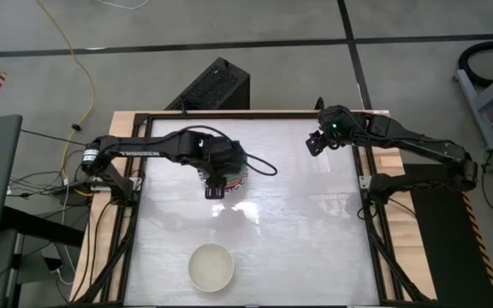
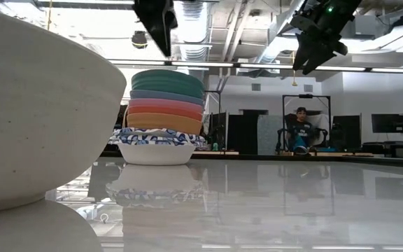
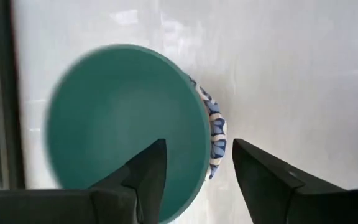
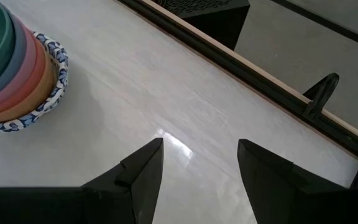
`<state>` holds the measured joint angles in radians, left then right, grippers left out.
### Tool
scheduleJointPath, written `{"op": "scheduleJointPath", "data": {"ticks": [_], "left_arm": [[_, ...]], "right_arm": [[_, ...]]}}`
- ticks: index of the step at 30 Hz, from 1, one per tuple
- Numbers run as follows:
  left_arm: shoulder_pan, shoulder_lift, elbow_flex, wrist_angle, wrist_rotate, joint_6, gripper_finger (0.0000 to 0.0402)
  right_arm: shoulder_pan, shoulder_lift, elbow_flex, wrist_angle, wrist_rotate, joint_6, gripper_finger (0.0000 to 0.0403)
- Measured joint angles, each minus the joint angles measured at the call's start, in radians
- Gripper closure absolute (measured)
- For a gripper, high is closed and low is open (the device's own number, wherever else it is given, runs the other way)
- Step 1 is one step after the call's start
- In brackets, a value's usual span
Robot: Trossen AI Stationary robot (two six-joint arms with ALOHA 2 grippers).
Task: Nest bowls inside each other
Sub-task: Stack the green bowl on top of the blue bowl
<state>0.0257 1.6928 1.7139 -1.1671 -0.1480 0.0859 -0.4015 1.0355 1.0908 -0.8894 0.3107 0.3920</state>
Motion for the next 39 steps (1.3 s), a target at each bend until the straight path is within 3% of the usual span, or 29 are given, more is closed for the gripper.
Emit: {"op": "scheduleJointPath", "data": {"ticks": [3, 6, 9, 14, 19, 25, 31, 39], "left_arm": [[-0.009, 0.0, 0.064, -0.022, -0.081, -0.002, 0.023], [-0.043, 0.0, 0.095, -0.042, -0.268, 0.029, 0.0249], [-0.09, 0.0, 0.098, -0.032, -0.41, 0.09, 0.0293], [-0.158, -0.001, 0.079, -0.006, -0.446, 0.135, 0.039], [-0.21, -0.027, -0.036, 0.062, -0.547, 0.116, 0.04], [-0.241, -0.121, -0.292, 0.293, -0.655, 0.07, 0.0401], [-0.264, -0.163, -0.452, 0.423, -0.678, 0.017, 0.0401], [-0.28, -0.161, -0.568, 0.521, -0.686, -0.032, 0.0401]], "right_arm": [[0.0, 0.0, 0.0, 0.0, 0.0, 0.0, 0.0175], [0.0, 0.0, 0.0, 0.0, 0.0, 0.0, 0.0175], [0.0, 0.0, 0.0, 0.0, 0.0, -0.001, 0.0175], [0.0, 0.0, 0.0, -0.001, 0.0, -0.007, 0.0175], [0.0, 0.0, 0.0, -0.004, 0.0, -0.009, 0.0175], [0.0, 0.0, 0.0, -0.008, 0.0, -0.012, 0.0175], [0.0, 0.0, 0.0, -0.009, 0.0, -0.012, 0.0175], [0.0, 0.0, 0.0, -0.012, 0.0, -0.009, 0.0175]]}}
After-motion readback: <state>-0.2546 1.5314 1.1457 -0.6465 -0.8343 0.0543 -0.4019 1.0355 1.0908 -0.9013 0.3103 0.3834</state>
